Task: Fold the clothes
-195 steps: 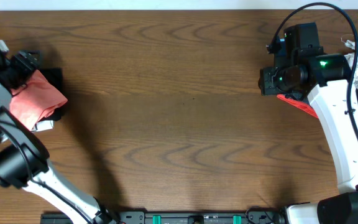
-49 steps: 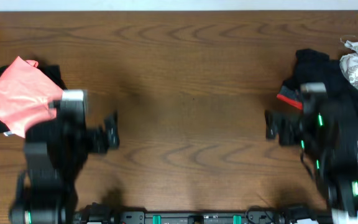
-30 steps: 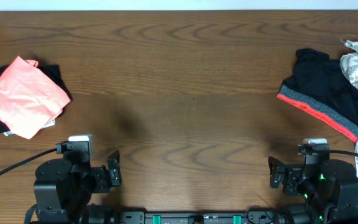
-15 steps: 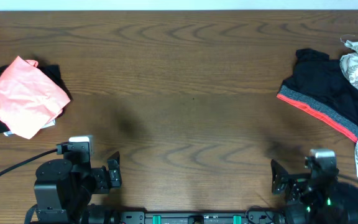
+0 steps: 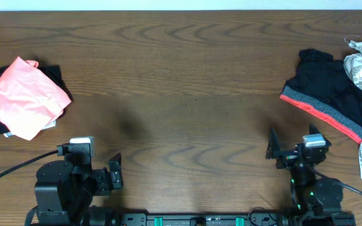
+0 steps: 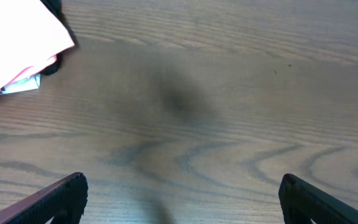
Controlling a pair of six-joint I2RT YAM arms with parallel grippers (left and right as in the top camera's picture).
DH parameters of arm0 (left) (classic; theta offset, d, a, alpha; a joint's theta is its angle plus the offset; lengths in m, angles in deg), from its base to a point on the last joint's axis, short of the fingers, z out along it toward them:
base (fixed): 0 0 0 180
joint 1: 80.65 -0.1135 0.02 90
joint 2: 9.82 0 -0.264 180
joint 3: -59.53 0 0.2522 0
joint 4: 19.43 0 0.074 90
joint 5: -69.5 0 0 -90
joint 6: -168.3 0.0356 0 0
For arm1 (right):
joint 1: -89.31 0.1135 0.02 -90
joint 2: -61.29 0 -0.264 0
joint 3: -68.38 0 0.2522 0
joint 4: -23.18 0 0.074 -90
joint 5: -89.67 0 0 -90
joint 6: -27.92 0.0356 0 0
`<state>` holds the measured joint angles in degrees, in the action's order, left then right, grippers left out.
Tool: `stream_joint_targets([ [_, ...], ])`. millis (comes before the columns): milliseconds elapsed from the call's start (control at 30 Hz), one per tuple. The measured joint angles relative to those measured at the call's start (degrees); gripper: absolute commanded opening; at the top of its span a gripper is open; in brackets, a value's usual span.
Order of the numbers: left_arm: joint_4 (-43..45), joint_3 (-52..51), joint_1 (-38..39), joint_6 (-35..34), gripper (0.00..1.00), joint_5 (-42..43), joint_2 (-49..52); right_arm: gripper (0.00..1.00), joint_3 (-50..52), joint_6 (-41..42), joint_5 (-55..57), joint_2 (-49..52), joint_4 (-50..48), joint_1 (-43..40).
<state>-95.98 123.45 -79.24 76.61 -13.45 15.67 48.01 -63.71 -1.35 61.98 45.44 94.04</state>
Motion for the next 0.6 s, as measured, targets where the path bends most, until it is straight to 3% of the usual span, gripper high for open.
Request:
stream_joint_targets([
  [167, 0.0, 0.0, 0.0, 0.0, 0.98, 0.0, 0.0, 0.99, 6.1, -2.0, 0.0, 0.1, -4.3, 0.0],
  [600, 0.0, 0.0, 0.0, 0.0, 0.98, 0.0, 0.0, 0.99, 6.1, -2.8, 0.0, 0.0, -4.4, 0.0],
])
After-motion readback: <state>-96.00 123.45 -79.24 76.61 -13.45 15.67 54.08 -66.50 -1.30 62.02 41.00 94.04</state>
